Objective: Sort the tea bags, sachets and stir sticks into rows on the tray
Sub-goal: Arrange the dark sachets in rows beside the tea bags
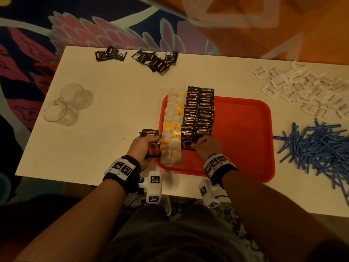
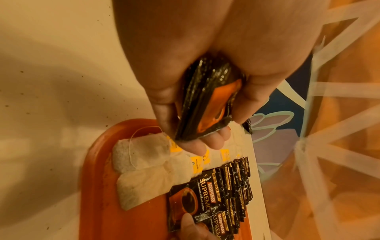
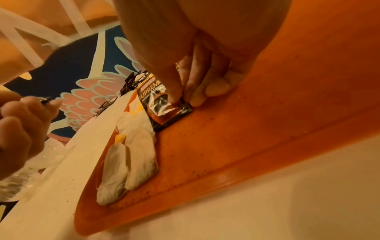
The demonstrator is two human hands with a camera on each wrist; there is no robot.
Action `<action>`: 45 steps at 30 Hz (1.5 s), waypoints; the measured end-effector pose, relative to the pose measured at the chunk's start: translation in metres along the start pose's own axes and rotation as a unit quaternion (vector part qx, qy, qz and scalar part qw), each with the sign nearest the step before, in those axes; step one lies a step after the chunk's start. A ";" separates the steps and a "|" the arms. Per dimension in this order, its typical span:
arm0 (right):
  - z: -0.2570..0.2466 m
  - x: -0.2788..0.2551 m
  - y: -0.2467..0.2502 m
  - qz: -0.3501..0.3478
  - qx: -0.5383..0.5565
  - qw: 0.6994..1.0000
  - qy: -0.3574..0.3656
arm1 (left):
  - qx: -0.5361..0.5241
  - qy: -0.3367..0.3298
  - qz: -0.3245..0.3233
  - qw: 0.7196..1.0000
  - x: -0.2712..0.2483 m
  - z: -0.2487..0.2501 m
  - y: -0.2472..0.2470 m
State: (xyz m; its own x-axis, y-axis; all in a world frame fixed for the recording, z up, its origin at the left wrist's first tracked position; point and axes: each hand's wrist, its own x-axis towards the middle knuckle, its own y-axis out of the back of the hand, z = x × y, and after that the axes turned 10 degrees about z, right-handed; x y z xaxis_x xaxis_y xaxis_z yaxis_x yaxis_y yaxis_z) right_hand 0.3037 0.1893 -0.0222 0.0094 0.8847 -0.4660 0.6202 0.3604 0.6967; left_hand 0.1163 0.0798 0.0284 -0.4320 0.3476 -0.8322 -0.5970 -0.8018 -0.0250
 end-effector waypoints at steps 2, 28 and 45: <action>0.000 0.000 0.000 -0.001 -0.002 1.000 0.004 | -0.006 0.000 0.003 1.000 0.000 -0.001 -0.002; -0.038 -0.031 0.058 -0.144 0.199 0.960 0.133 | 0.060 -0.172 -0.046 0.982 -0.028 0.001 -0.072; -0.007 -0.021 0.068 -0.067 0.078 0.977 0.189 | 0.085 -0.180 -0.021 0.980 -0.026 -0.010 -0.090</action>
State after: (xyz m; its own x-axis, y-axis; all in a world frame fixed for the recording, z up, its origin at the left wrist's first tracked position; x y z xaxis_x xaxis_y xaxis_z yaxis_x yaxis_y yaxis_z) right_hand 0.3402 0.1968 0.0384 -0.3519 0.8896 -0.2913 0.7088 0.4565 0.5377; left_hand 0.1878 0.1380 0.0473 -0.5975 0.5516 -0.5821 -0.7093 -0.7021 0.0628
